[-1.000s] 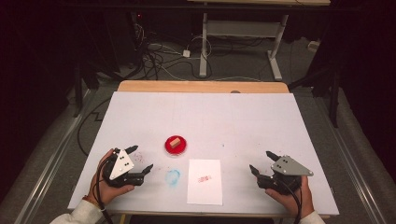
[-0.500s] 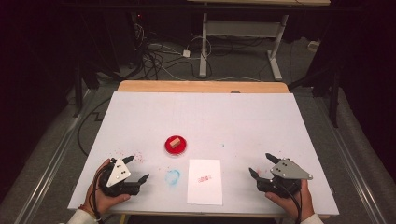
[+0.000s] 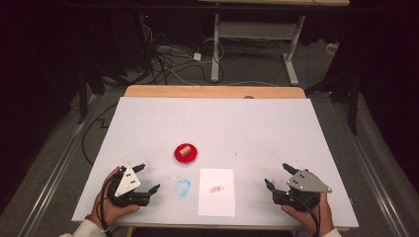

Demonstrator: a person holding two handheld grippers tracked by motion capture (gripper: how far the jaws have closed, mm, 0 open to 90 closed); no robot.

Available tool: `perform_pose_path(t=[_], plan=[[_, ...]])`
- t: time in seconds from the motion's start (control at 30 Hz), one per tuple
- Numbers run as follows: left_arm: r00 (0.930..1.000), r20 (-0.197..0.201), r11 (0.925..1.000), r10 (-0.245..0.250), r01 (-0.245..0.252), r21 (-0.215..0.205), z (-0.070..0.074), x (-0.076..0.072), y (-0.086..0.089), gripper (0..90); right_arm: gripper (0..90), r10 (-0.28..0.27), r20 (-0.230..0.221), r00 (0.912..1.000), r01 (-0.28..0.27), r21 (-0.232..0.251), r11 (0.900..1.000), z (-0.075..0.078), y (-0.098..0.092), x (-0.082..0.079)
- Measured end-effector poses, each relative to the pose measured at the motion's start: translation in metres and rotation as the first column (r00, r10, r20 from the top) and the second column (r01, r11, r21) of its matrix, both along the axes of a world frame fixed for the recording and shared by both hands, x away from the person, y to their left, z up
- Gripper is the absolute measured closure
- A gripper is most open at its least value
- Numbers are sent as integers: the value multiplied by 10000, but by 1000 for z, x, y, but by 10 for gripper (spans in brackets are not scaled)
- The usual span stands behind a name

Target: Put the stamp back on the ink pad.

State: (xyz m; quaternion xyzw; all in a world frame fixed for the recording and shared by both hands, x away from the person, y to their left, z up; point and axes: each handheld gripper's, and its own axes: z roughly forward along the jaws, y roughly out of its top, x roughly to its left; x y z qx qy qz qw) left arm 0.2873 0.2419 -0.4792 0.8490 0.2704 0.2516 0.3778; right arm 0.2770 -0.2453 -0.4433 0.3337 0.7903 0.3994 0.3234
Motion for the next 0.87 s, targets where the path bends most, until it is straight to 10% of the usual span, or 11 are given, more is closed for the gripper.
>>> perform_pose_path(t=[0.87], plan=[[9989, -176, 9990, 444, -444, 4, -2, 3, 4, 182, 259, 53, -88, 9999, -52, 119, 9999, -1, 0, 8]])
